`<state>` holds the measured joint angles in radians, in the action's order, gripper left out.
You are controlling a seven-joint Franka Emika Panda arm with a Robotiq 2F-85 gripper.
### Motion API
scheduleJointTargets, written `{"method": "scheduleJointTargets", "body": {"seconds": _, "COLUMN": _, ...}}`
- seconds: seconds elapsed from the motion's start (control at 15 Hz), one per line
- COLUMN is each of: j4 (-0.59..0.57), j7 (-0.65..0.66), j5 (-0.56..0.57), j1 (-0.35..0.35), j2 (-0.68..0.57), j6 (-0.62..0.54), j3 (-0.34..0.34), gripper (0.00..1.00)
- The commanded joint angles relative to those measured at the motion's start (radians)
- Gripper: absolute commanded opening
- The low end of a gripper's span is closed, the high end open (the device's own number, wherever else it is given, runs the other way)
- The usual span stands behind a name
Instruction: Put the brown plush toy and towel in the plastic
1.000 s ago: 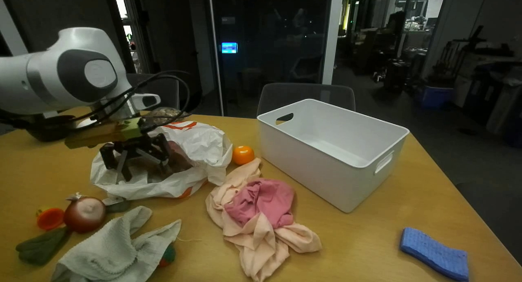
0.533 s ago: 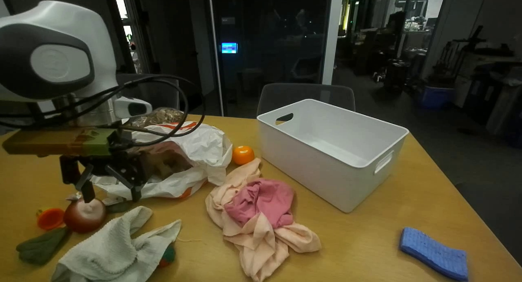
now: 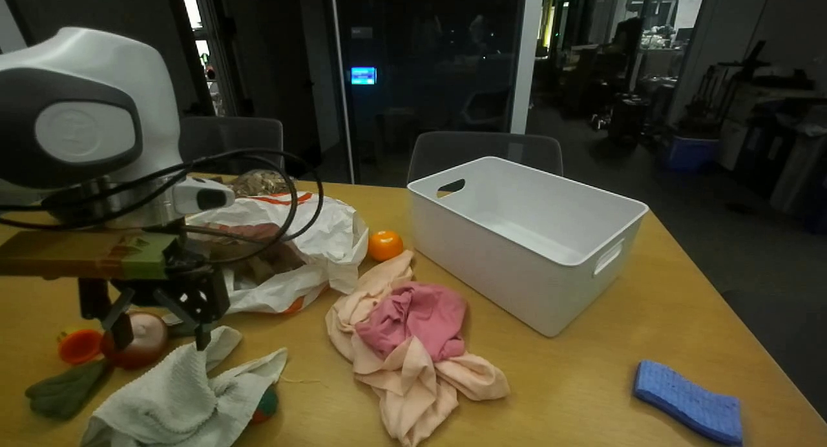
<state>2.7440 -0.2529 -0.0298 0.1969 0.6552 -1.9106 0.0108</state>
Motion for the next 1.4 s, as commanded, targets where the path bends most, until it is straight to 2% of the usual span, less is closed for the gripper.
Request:
{"method": "scheduleJointTargets", "body": {"seconds": 0.0, "j4": 0.009, "j7": -0.098, "j5": -0.05, "j1": 0.027, "j2": 0.009, "j6": -0.027, "j3": -0.03, "gripper": 1.0}}
{"method": "scheduleJointTargets", "body": {"seconds": 0.33, "j4": 0.01, "j7": -0.171, "j5": -0.058, "j1": 0.043, "j2": -0.023, "j6": -0.153, "j3": -0.031, "gripper": 1.0}}
{"method": "scheduleJointTargets", "body": {"seconds": 0.6, "j4": 0.012, "j7": -0.201, "j5": -0.085, "j1": 0.045, "j2": -0.08, "j6": -0.14, "j3": -0.058, "gripper": 1.0}}
{"method": "scheduleJointTargets", "body": {"seconds": 0.8, "j4": 0.014, "j7": -0.217, "j5": -0.121, "j1": 0.055, "j2": -0.114, "j6": -0.132, "j3": -0.05, "gripper": 1.0}}
{"method": "scheduleJointTargets", "body": {"seconds": 1.33, "j4": 0.015, "j7": -0.187, "j5": -0.093, "j1": 0.028, "j2": -0.262, "j6": -0.229, "j3": -0.018, "gripper": 1.0}}
